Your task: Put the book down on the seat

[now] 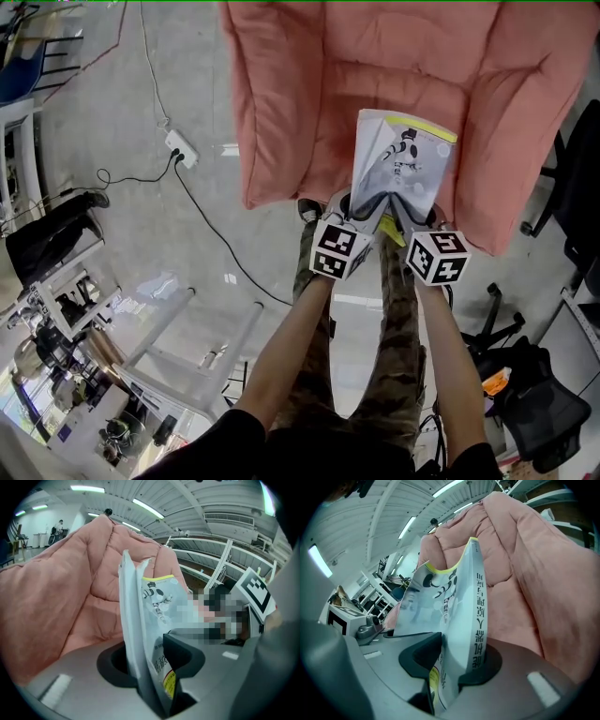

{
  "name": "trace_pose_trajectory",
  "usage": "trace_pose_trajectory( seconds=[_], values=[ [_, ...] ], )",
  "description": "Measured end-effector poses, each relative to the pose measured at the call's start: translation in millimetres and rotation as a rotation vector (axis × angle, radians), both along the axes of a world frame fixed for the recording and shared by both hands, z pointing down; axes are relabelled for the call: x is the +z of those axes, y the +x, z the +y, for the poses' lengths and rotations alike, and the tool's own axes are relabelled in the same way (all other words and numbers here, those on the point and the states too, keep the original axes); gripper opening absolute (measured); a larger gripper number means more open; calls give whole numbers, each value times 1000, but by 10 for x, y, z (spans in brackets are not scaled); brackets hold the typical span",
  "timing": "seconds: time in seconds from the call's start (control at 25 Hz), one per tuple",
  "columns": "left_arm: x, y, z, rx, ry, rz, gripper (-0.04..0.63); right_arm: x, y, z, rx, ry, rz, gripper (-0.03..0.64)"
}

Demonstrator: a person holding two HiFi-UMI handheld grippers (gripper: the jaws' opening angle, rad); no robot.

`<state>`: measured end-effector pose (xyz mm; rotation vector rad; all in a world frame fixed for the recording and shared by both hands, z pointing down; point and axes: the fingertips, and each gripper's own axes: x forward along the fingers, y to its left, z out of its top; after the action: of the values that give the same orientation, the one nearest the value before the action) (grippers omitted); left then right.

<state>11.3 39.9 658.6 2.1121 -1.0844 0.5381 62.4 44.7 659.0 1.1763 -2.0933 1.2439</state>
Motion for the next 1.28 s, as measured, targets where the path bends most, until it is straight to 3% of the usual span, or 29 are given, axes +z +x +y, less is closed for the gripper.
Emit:
trace_pose_trajectory(
  seconds=[0.4, 0.72, 1.28],
  values=[
    [132, -64, -437, -16, -27, 17, 170, 107, -56, -462, -32, 6, 3, 146],
    [488, -40, -643, 36, -34, -42, 184, 480, -18, -637, 0, -26, 11, 150],
    [932, -163, -991, 41, -55, -84, 204, 929, -104, -971, -25, -42, 43, 161]
  ],
)
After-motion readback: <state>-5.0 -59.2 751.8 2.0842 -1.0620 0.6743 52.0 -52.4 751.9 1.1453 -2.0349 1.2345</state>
